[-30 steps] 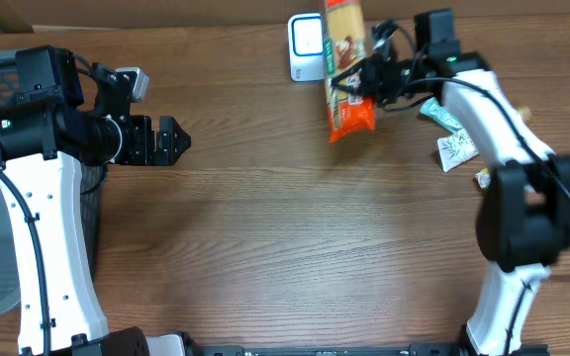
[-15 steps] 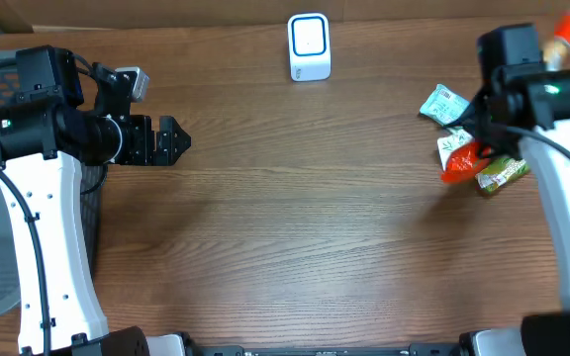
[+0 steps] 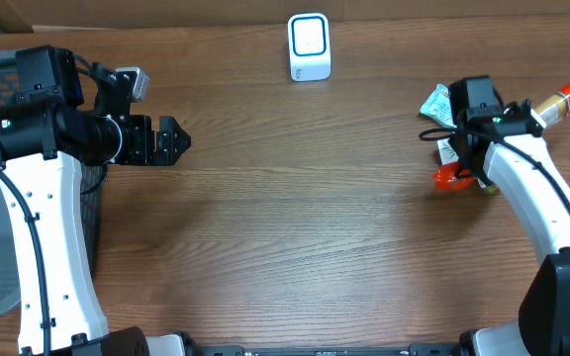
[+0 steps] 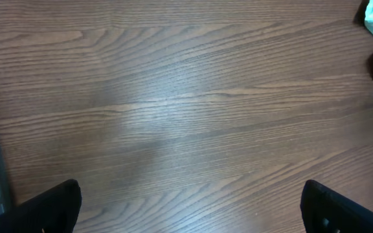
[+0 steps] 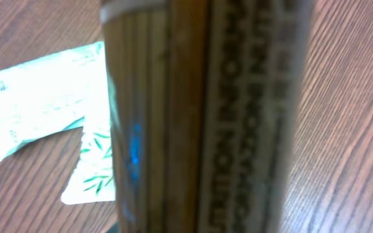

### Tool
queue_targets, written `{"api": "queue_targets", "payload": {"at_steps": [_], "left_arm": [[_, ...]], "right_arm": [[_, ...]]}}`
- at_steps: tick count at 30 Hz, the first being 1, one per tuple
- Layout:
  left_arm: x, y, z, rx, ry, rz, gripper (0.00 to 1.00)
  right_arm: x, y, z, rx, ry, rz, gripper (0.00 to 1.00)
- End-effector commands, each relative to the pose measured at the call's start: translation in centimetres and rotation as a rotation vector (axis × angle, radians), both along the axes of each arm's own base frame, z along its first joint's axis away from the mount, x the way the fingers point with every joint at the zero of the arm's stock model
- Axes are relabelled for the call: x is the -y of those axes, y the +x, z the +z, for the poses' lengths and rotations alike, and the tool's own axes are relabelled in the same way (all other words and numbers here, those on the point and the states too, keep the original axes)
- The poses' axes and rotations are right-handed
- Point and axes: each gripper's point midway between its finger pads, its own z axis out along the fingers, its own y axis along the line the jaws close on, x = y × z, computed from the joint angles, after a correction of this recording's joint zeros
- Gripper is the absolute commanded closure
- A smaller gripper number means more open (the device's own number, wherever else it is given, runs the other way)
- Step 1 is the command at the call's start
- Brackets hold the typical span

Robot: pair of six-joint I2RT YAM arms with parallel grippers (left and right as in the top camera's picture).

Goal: Scan the item barcode

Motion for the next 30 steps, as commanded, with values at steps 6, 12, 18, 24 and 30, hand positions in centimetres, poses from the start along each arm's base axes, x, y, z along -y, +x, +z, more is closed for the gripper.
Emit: {"api": "queue_targets", "payload": {"at_steps": [6, 12, 18, 24, 30], "left_arm": [[0.3, 0.2, 0.4, 0.02, 0.003, -0.028, 0.0], [0.3, 0.2, 0.4, 0.02, 0.003, -0.028, 0.01], [0.3, 0.2, 0.4, 0.021, 0.003, -0.028, 0.01], [0.3, 0.2, 0.4, 0.021, 0.003, -0.028, 0.0], [0.3, 0.2, 0.4, 0.02, 0.003, -0.028, 0.0]], "right_arm": [[0.9, 0.9, 1.5, 0.076, -0.066, 0.019, 0.45], [-3.0, 2.5, 5.7, 0.068, 0.072, 0.301, 0.26], [-9.9, 1.1, 17.5, 0.266, 0.298, 0.715, 0.21], [-12.3, -6.3, 28.3, 0.502, 0.368, 0.884, 0.0], [-10.8, -12.2, 33.1, 0.681, 0.261, 0.88, 0.0]]}}
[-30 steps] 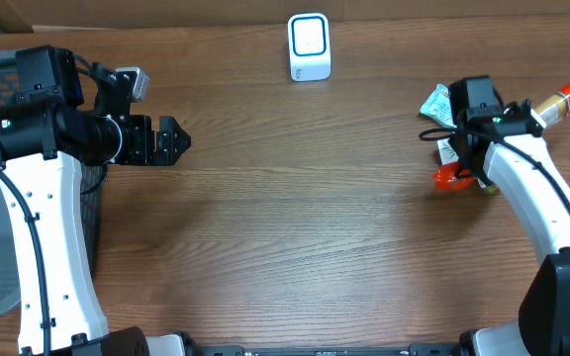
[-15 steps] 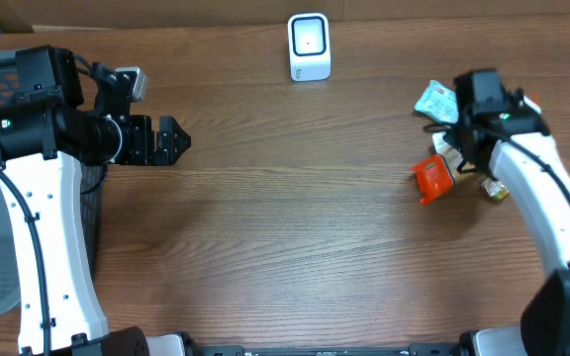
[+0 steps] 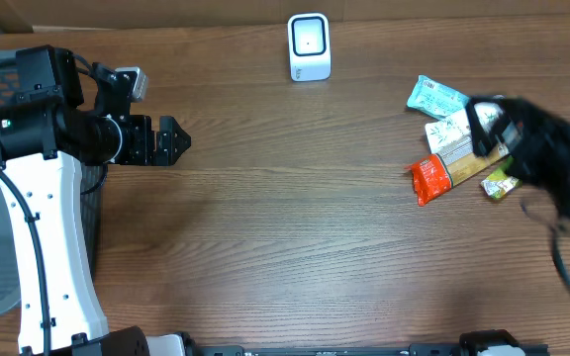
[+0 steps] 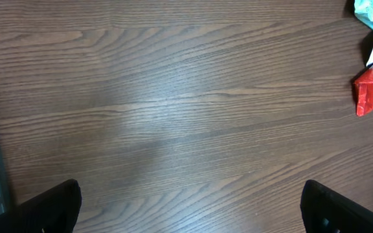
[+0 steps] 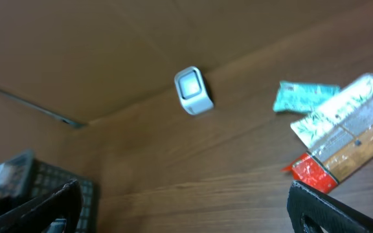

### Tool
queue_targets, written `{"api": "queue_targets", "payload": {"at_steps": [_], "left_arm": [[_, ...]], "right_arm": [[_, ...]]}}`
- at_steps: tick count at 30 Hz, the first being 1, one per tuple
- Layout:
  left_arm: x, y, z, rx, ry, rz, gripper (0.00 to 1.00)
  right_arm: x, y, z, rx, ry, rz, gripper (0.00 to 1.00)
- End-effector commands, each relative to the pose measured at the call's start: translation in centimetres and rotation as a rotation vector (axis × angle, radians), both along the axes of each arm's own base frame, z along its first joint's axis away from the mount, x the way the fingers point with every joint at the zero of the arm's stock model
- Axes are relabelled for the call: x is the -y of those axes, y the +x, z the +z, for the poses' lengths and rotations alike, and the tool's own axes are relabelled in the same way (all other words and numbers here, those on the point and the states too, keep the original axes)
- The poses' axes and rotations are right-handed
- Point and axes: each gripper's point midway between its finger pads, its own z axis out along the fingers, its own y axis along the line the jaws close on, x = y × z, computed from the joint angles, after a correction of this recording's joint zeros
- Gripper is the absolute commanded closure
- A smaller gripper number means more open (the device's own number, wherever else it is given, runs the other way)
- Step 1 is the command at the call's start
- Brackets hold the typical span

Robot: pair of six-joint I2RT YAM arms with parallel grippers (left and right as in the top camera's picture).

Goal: Scan the item barcode

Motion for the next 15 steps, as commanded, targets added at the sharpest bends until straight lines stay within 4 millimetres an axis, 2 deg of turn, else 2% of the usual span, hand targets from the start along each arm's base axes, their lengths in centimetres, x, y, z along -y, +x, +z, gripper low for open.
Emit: {"api": "queue_targets", "payload": {"at_steps": [1, 5, 8, 12, 15], "left_arm": [[0.3, 0.2, 0.4, 0.02, 0.003, -0.028, 0.0], [0.3, 0.2, 0.4, 0.021, 0.003, -0.028, 0.0], [0.3, 0.2, 0.4, 0.02, 0.003, -0.028, 0.0], [0.3, 0.2, 0.4, 0.021, 0.003, -0.028, 0.01], [0.3, 0.2, 0.4, 0.021, 0.003, -0.028, 0.0]], "right_arm": [[0.7, -2.1, 1.4, 0.072, -0.038, -0.01, 0.0], [3.3, -4.7, 1.8, 0.108, -0.095, -0.134, 0.0], [5.1, -6.0, 0.9, 0.076, -0.145, -0.218, 0.0], [6.6, -6.2, -0.4, 0.041, -0.19, -0.292, 0.0], [6.9, -5.6, -1.0, 0.066, -0.185, -0.312, 0.0]]}}
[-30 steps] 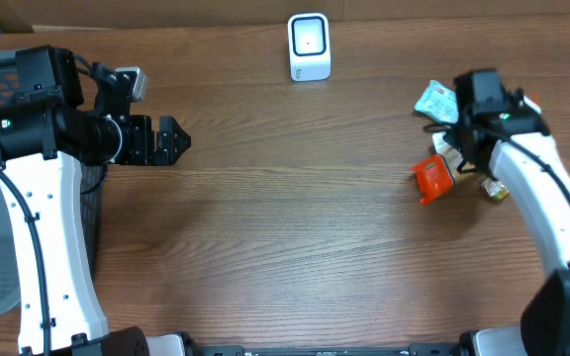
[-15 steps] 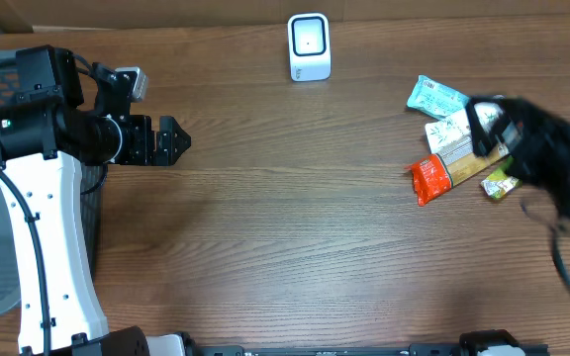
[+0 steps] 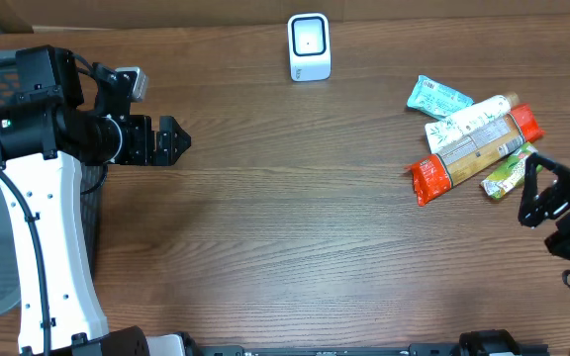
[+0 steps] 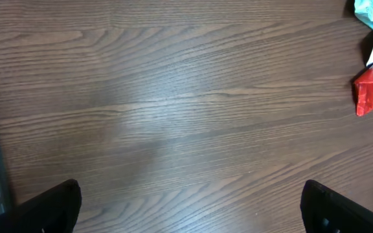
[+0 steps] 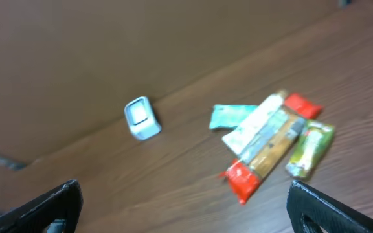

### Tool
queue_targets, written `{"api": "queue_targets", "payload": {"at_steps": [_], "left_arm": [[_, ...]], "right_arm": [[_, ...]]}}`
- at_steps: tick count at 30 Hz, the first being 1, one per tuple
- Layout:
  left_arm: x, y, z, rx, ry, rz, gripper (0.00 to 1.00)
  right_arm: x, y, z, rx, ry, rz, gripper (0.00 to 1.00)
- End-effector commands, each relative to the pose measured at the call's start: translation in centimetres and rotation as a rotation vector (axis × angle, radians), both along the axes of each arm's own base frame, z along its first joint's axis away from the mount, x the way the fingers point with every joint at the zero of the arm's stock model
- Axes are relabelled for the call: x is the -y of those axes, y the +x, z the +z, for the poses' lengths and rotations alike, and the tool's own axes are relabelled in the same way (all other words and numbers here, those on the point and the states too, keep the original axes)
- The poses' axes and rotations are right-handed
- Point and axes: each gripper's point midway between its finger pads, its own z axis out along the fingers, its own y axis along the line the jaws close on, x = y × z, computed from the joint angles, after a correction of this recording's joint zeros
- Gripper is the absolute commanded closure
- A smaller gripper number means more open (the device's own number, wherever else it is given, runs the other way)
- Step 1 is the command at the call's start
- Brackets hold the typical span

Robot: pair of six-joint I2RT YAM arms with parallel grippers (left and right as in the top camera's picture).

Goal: Scan the item barcode

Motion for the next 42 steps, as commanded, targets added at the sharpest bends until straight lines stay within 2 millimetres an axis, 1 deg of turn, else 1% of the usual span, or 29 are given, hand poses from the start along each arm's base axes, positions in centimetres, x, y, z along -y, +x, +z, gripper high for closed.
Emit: {"api": "queue_targets", "payload": {"at_steps": [1, 5, 8, 11, 13, 15, 18, 20, 24, 27, 38, 42], "left_arm": [[0.3, 0.2, 0.4, 0.02, 0.003, -0.028, 0.0], [0.3, 0.2, 0.4, 0.02, 0.003, -0.028, 0.0], [0.3, 0.2, 0.4, 0.02, 0.003, -0.028, 0.01], [0.3, 0.2, 0.4, 0.02, 0.003, -0.028, 0.0], [0.3, 0.2, 0.4, 0.02, 0.003, -0.028, 0.0], [0.3, 0.2, 0.4, 0.02, 0.003, -0.028, 0.01], [0.3, 0.2, 0.4, 0.02, 0.003, -0.028, 0.01], [0.3, 0.2, 0.4, 0.021, 0.003, -0.028, 0.0], [0.3, 0.2, 0.4, 0.02, 0.003, -0.028, 0.0], [0.3, 0.2, 0.4, 0.021, 0.003, -0.028, 0.0], [0.3, 0.2, 0.4, 0.021, 0.003, -0.028, 0.01], [0.3, 0.2, 0.4, 0.021, 0.003, -0.028, 0.0]], "right_arm": [[1.2, 0.5, -0.9, 0.031, -0.037, -0.062, 0.0], [1.1, 2.5, -1.6, 0.195, -0.022, -0.065, 0.0], [0.9, 3.8, -3.2, 0.339, -0.059, -0.044, 0.0], [0.7, 4.5, -6.2, 0.429, -0.072, -0.034, 0.0], [0.6, 5.0, -8.7, 0.476, -0.067, -0.033, 0.0], [0.4, 5.4, -10.7, 0.513, -0.061, -0.024, 0.0], [0.0, 5.8, -13.1, 0.561, -0.068, -0.009, 0.0], [-0.4, 6.0, -14.1, 0.592, -0.075, 0.004, 0.0], [-0.9, 6.1, -15.4, 0.639, -0.126, 0.029, 0.0], [-1.0, 6.1, -16.8, 0.654, -0.155, 0.034, 0.0], [-0.9, 5.7, -21.2, 0.626, -0.158, 0.033, 0.0], [-0.7, 5.7, -22.1, 0.586, -0.182, 0.032, 0.0]]}}
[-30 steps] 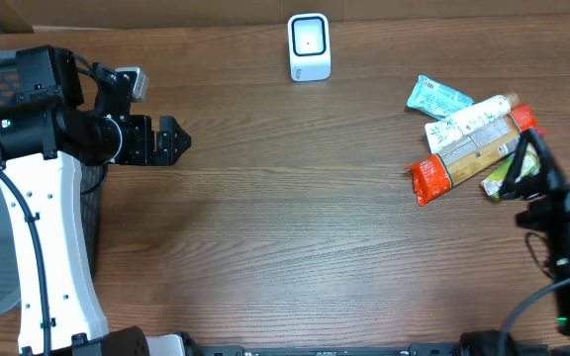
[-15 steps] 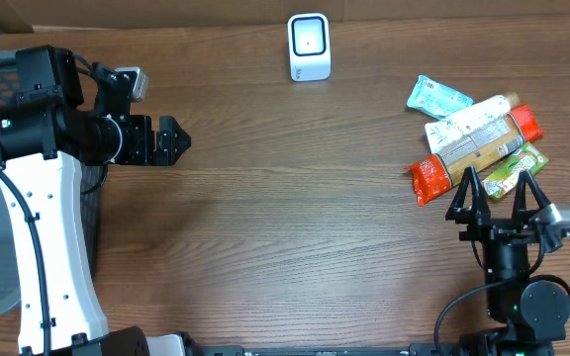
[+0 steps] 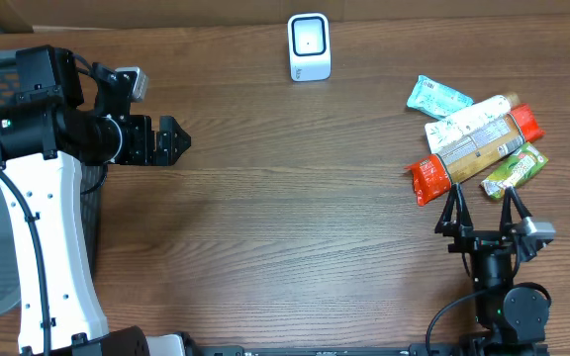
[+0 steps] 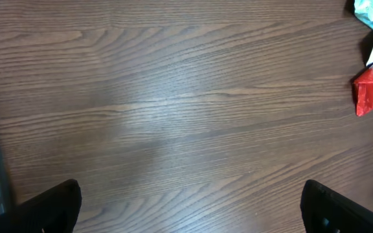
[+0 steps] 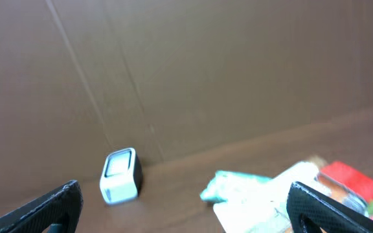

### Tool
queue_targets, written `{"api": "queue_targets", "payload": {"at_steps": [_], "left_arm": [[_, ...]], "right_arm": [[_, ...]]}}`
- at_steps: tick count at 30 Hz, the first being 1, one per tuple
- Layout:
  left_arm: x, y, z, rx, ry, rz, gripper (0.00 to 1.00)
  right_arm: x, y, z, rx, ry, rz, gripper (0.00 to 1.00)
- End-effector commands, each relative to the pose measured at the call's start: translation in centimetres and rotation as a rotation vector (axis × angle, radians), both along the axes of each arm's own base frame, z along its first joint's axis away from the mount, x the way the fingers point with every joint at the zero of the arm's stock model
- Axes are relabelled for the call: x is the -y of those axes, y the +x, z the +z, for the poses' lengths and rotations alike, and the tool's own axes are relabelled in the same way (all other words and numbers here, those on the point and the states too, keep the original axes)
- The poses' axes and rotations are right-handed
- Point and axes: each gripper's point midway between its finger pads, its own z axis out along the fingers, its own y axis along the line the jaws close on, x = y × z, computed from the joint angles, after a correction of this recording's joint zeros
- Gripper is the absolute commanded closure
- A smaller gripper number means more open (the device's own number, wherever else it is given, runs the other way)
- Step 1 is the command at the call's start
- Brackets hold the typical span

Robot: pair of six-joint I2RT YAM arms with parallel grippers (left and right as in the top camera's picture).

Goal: Scan the item barcode

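Note:
A pile of snack items lies at the right of the table: a teal packet (image 3: 438,96), a white and green packet (image 3: 468,118), a long bar with red ends (image 3: 473,148) and a green packet (image 3: 514,170). The white scanner (image 3: 309,46) stands at the back centre. My right gripper (image 3: 482,212) is open and empty at the front right, just short of the pile. Its wrist view shows the scanner (image 5: 120,176) and the teal packet (image 5: 235,186) ahead. My left gripper (image 3: 173,139) hangs open and empty at the left, above bare wood (image 4: 186,116).
A dark mesh basket stands at the left edge beside the left arm. A brown cardboard wall (image 5: 193,77) closes the back of the table. The red end of the bar (image 4: 372,90) shows at the left wrist view's right edge.
My right gripper was at the right edge of the table, beside the green packet. It now stands at the front right, below the pile, facing the back wall. The items and left arm are unchanged.
My right gripper was first down on the pile, the long bar filling its camera view. Then it was off the pile and blurred, with the items lying apart from it. It stood at the right edge after that, and now at the front right. The left arm stayed put.

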Motion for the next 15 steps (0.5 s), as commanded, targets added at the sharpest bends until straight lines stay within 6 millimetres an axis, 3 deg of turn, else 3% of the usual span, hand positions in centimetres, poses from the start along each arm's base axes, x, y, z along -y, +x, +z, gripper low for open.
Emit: {"api": "queue_targets", "payload": {"at_steps": [1, 6, 15], "left_arm": [[0.3, 0.2, 0.4, 0.021, 0.002, -0.028, 0.01], [0.3, 0.2, 0.4, 0.021, 0.002, -0.028, 0.0], [0.3, 0.2, 0.4, 0.021, 0.002, -0.028, 0.01]], "right_arm": [[-0.1, -0.1, -0.5, -0.007, -0.037, -0.002, 0.0], [-0.1, -0.3, -4.4, -0.161, -0.055, 0.001, 0.0], [-0.2, -0.5, -3.9, -0.139, -0.083, 0.006, 0.0]]}}
